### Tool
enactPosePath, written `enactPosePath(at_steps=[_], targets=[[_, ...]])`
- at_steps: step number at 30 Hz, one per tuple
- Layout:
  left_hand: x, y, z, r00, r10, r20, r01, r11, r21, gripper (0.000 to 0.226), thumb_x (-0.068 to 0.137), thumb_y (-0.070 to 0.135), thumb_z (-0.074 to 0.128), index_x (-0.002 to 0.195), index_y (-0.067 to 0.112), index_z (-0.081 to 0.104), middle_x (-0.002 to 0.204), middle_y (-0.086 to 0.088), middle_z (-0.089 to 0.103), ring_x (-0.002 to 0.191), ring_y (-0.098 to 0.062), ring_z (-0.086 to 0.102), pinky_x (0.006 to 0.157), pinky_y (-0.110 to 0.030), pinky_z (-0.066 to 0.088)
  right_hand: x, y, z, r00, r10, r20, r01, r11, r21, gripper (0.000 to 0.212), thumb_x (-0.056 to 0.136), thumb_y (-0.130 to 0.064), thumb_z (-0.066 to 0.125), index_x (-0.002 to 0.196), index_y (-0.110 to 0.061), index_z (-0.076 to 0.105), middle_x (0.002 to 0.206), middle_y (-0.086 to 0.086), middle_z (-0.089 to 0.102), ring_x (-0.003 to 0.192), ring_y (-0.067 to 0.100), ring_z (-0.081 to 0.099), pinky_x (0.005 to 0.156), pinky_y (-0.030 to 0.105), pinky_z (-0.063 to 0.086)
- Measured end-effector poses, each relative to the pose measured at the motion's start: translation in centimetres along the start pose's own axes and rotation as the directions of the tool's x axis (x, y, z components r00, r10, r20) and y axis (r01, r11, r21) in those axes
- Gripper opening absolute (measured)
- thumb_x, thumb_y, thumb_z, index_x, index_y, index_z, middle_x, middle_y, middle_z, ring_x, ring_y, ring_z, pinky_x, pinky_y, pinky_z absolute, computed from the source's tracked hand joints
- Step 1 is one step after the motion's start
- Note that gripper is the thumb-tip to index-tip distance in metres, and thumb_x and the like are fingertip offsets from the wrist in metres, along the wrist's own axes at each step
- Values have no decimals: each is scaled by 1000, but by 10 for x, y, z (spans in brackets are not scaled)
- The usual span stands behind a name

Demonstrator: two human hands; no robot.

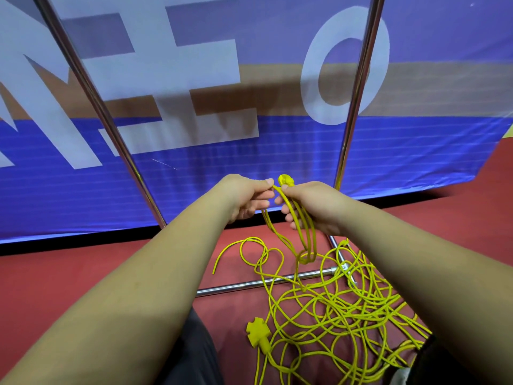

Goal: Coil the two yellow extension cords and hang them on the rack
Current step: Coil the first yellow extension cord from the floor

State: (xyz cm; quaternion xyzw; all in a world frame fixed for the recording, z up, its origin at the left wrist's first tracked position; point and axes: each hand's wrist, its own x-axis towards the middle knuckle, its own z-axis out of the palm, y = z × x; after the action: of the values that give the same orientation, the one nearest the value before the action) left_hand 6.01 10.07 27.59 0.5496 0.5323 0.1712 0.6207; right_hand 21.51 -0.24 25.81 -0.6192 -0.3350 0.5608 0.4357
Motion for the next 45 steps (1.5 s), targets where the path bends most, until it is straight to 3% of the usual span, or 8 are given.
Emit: enactPosePath(at_steps=[7, 15, 19, 26, 32, 36, 39, 45], targets=[[11, -23, -8, 970, -155, 187, -33, 677, 735, 30, 104, 25, 50, 97, 8, 74, 79, -4, 70, 60, -17, 64, 56, -26, 49, -1, -7, -3, 985, -96, -145, 123, 974, 190, 33, 99, -38, 73, 93, -6, 73, 66, -2, 53, 44, 7, 33, 37, 19, 22], [21, -78, 37, 830, -315, 460, -346, 356, 868, 82, 96, 40, 72, 164, 25, 27, 152, -3, 54, 127, -26, 61, 104, -42, 52, -13, -45, -17, 982, -111, -150, 179, 779, 601, 26, 102, -33, 70, 94, -8, 69, 60, -6, 43, 37, 2, 30, 31, 14, 20], [22, -88, 43, 798, -155, 583, -460, 469, 754, 90, 96, 36, 73, 165, 40, 16, 167, 11, 34, 149, -19, 41, 119, -36, 35, -28, -64, -22, 987, -142, -74, 146, 607, 781, 23, 103, -30, 67, 99, -7, 68, 57, -8, 43, 34, 2, 33, 29, 13, 22], [19, -92, 64, 751, 0, 661, -497, 659, 565, 68, 98, 30, 73, 155, 38, 38, 160, 16, 42, 119, -9, 61, 108, -29, 42, -53, -101, -16, 963, -257, 78, 35, 406, 913, 23, 105, -28, 65, 98, -7, 69, 54, -8, 43, 30, 4, 36, 27, 15, 26], [29, -92, 64, 741, -91, 665, -518, 552, 653, 15, 102, 14, 63, 106, 28, 58, 120, -12, 71, 114, -21, 66, 102, -35, 49, -60, -106, -22, 941, -318, 111, -14, 291, 957, 23, 105, -26, 64, 95, -6, 69, 55, -7, 46, 31, 6, 38, 27, 16, 28], [40, -67, 23, 893, -16, 449, -374, 527, 763, 9, 105, 21, 60, 104, 12, 64, 97, -5, 80, 94, -20, 72, 97, -36, 54, -64, -88, -41, 943, -313, 115, -3, 336, 942, 22, 101, -27, 65, 93, -7, 70, 54, -8, 45, 29, 6, 36, 25, 16, 25], [37, -33, -13, 986, 94, 136, -161, 723, 672, 14, 104, 12, 58, 91, 10, 64, 75, -10, 72, 78, -32, 73, 88, -50, 60, -62, -76, -51, 972, -230, 50, 75, 507, 859, 24, 103, -31, 62, 93, -10, 69, 54, -9, 42, 29, 5, 33, 24, 16, 20], [6, 16, -51, 949, 176, -261, -39, 889, 456, 12, 96, 13, 67, 95, 1, 68, 63, -15, 59, 48, -29, 58, 51, -32, 53, -44, -56, -40, 972, -195, -135, 235, 864, 445, 27, 104, -34, 65, 93, -10, 69, 64, -5, 44, 36, 3, 25, 28, 18, 14]])
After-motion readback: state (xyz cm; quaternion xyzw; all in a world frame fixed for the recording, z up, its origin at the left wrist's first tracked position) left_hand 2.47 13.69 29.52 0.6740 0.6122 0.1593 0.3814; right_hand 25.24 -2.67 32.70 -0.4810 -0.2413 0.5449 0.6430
